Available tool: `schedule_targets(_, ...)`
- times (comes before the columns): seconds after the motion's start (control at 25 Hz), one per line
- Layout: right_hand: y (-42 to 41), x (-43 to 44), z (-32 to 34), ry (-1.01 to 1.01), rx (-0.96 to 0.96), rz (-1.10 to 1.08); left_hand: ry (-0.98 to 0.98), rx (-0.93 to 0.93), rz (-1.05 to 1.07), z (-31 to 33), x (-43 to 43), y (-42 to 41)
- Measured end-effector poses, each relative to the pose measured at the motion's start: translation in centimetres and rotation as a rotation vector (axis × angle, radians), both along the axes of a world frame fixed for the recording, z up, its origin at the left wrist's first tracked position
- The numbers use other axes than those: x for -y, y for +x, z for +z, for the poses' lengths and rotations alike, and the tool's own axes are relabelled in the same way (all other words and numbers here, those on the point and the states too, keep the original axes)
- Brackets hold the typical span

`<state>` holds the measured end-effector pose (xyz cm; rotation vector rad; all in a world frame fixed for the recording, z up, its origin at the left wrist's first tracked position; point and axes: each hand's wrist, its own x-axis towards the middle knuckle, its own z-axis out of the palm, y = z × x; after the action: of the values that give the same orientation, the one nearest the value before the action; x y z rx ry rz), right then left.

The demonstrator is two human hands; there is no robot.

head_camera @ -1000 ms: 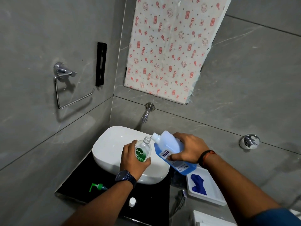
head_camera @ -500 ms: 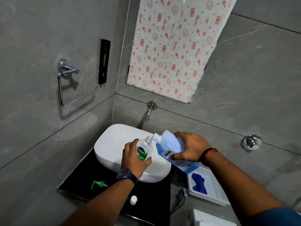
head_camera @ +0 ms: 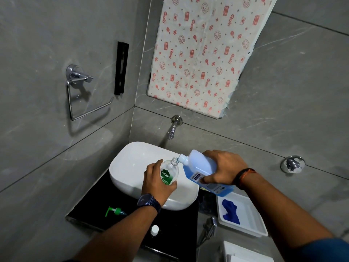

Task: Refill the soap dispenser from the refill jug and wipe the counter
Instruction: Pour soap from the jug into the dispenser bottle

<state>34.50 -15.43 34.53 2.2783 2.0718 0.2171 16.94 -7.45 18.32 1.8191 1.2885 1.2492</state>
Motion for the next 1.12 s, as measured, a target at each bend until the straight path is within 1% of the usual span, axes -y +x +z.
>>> schedule_targets(1.12,0.5,-0.8,-0.8,-0.033,0.028,0.009,-0.010,-0.009,0.004,-1.1,-0.2,0.4)
